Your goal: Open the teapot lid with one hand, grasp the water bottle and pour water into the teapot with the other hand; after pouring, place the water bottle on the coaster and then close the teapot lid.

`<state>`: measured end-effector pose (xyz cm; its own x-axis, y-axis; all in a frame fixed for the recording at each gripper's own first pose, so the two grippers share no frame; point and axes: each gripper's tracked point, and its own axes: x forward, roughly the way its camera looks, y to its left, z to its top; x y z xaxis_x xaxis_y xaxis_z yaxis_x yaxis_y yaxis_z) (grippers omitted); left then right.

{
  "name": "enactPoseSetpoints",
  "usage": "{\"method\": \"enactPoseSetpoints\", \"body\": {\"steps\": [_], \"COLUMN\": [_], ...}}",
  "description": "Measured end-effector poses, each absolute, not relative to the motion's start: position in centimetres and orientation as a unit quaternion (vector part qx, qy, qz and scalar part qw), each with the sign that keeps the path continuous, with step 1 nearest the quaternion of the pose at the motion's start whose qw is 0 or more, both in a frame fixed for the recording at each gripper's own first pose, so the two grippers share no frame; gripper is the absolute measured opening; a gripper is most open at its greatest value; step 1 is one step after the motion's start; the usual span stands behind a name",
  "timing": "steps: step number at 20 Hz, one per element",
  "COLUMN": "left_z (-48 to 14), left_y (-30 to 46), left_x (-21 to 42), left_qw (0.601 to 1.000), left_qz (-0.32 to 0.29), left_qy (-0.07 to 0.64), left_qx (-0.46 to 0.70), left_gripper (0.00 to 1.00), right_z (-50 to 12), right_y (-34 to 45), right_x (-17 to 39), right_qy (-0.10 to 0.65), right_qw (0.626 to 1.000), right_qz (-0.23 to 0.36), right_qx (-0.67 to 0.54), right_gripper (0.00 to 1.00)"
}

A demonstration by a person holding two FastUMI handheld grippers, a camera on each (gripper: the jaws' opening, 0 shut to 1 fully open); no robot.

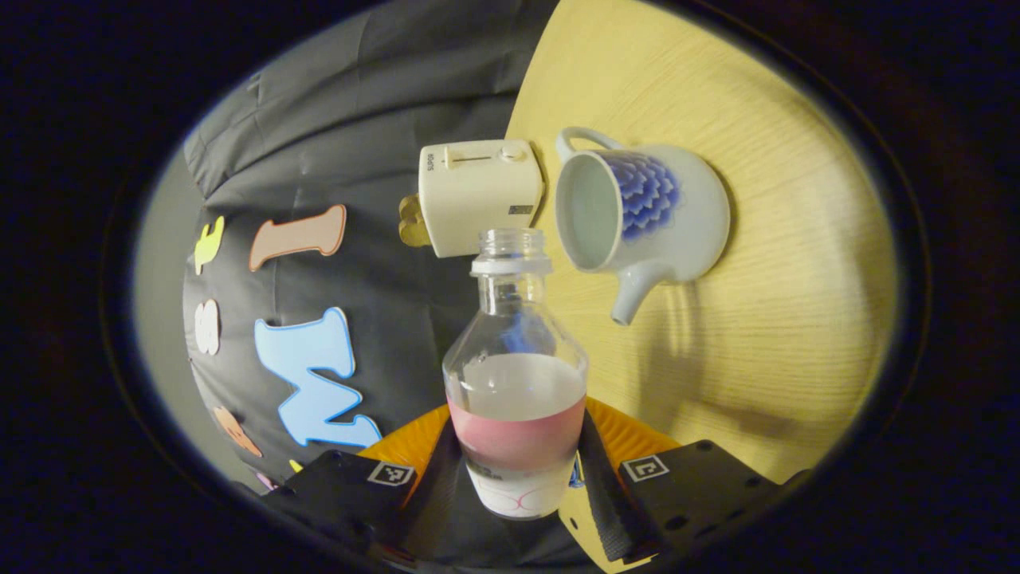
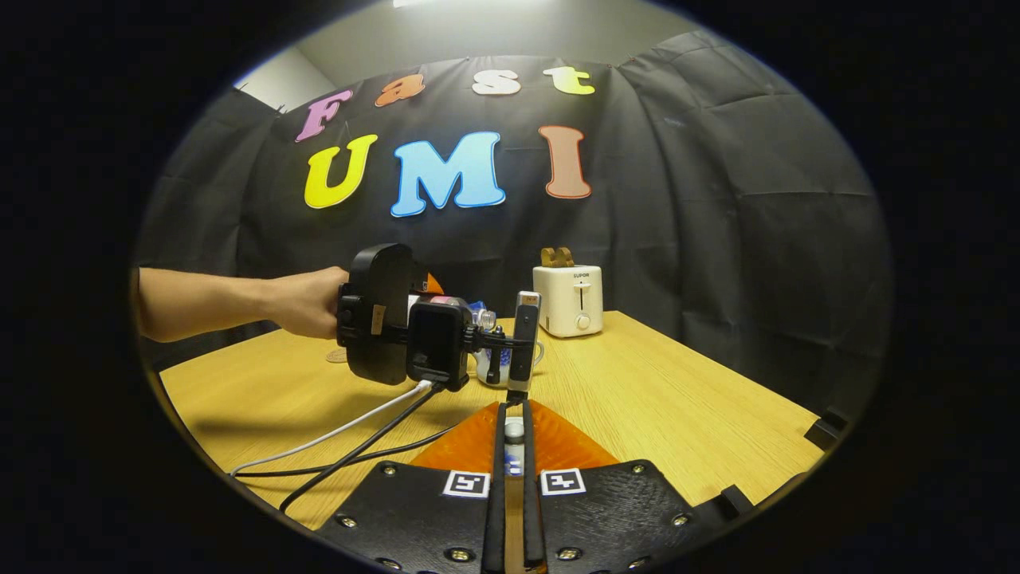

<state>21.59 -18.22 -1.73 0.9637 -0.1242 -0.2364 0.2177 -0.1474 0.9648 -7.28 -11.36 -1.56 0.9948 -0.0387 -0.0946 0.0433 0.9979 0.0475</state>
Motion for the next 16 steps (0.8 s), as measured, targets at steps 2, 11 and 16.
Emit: {"method": "enactPoseSetpoints", "body": {"steps": [2, 11, 16], "left_z": [-1.6, -0.9, -0.7], "left_y": [-18.4, -18.5, -18.4], "left_x": [21.5, 21.8, 21.9], "left_qw": [0.643, 0.589, 0.57], "left_qz": [-0.132, -0.13, -0.128], "left_qy": [0.031, 0.028, 0.03], "left_qx": [0.753, 0.797, 0.811], "left_gripper": [0.87, 0.87, 0.87], "right_z": [-1.6, -1.6, -1.5], "right_y": [-11.4, -11.5, -11.6], "right_x": [-7.3, -7.2, -7.2], "right_qy": [0.048, 0.048, 0.046], "right_qw": [0.998, 0.998, 0.998], "right_qz": [-0.02, -0.019, -0.019], "right_qx": [0.024, 0.029, 0.029], "right_gripper": [0.09, 0.09, 0.09]}}
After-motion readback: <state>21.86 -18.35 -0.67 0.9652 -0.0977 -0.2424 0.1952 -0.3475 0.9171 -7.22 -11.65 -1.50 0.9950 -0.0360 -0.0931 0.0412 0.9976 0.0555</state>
